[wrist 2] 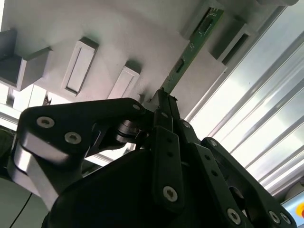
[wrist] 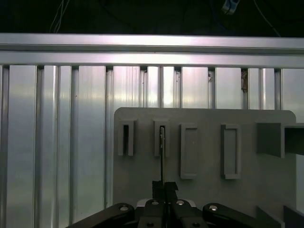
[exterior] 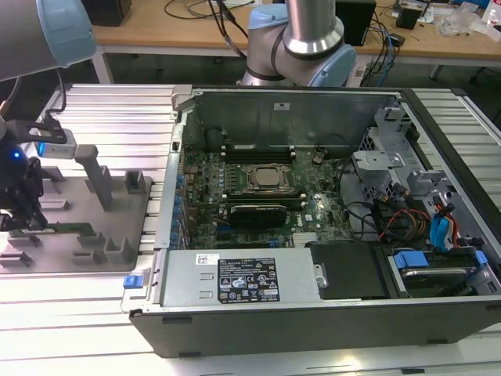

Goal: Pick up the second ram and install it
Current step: 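Pick up the second ram and move it above second insertion slot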

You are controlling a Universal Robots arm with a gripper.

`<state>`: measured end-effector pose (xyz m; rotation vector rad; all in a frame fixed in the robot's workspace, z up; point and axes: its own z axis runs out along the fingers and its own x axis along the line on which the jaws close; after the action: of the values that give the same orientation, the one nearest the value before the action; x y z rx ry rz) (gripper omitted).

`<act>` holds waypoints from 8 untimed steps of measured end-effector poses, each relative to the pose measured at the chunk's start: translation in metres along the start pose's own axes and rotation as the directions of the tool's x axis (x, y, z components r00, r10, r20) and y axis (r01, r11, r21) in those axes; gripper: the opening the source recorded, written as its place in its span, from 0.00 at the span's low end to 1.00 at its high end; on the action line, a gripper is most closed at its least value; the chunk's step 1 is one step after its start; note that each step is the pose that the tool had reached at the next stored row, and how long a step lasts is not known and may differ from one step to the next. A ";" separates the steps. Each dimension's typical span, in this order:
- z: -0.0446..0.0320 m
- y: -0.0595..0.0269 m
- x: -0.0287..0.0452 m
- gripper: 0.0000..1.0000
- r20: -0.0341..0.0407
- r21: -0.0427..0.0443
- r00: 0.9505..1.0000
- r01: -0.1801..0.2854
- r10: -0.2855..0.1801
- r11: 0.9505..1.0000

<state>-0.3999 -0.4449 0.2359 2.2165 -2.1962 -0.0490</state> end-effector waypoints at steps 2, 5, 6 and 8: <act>-0.0017 0.0001 0.0000 0.09 0.000 0.000 1.000 0.000 0.000 1.000; -0.0055 0.0003 0.0000 0.09 0.000 0.000 1.000 0.000 0.000 1.000; -0.0075 0.0003 0.0000 0.09 0.000 0.000 1.000 0.000 0.000 1.000; -0.0126 0.0005 -0.0001 0.09 0.000 0.000 1.000 0.000 0.000 1.000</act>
<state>-0.4000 -0.4449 0.2485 2.2163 -2.1959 -0.0491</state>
